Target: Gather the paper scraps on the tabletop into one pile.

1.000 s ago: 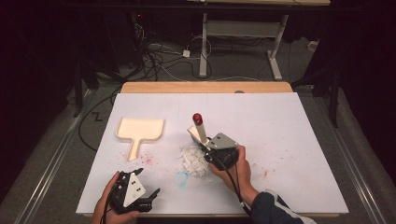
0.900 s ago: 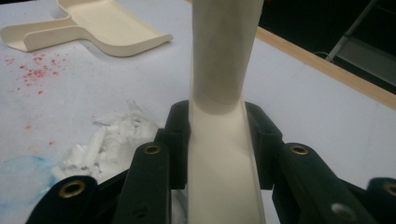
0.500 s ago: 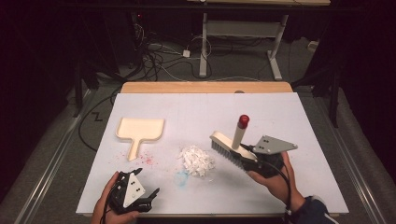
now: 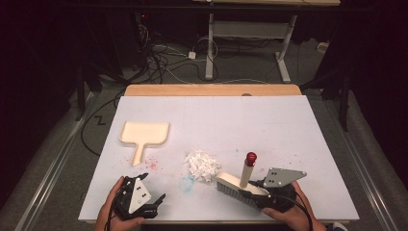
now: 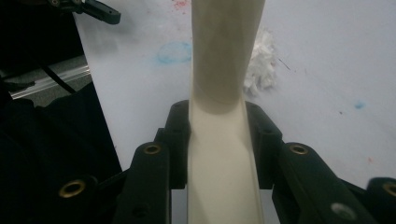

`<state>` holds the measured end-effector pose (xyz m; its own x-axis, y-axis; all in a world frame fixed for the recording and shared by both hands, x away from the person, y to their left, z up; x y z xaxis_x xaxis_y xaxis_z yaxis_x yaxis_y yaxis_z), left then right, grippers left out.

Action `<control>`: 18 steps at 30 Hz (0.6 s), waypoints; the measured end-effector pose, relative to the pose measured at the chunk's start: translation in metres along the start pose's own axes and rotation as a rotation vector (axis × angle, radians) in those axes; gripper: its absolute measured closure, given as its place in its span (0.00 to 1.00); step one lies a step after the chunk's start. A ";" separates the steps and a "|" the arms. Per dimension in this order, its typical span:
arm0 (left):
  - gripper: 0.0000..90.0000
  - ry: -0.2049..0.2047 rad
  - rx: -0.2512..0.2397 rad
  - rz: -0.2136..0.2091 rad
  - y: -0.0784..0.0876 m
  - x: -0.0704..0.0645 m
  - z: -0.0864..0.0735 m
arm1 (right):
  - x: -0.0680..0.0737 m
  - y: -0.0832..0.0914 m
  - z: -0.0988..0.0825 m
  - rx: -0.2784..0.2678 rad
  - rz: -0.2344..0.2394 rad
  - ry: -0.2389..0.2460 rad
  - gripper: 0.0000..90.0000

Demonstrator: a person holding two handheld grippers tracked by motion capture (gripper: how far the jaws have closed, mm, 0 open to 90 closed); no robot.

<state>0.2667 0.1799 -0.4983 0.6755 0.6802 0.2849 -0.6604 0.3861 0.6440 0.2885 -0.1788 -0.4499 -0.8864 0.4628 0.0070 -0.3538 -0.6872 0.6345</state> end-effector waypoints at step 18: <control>0.17 -0.011 0.008 -0.014 -0.005 -0.002 0.002 | -0.015 -0.039 0.037 -0.034 -0.074 0.074 0.75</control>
<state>0.2691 0.1751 -0.5010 0.6880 0.6679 0.2838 -0.6484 0.3902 0.6536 0.3271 -0.1381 -0.4462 -0.8766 0.4713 -0.0971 -0.4281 -0.6718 0.6045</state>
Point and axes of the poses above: each handheld gripper's, and its own axes: y roughly backward along the jaws, z roughly out of its top, x roughly to its left, the point moved 4 cm from there along -y, roughly forward along the jaws, and after that the axes turned 2 degrees about x, right-handed, at the moved point
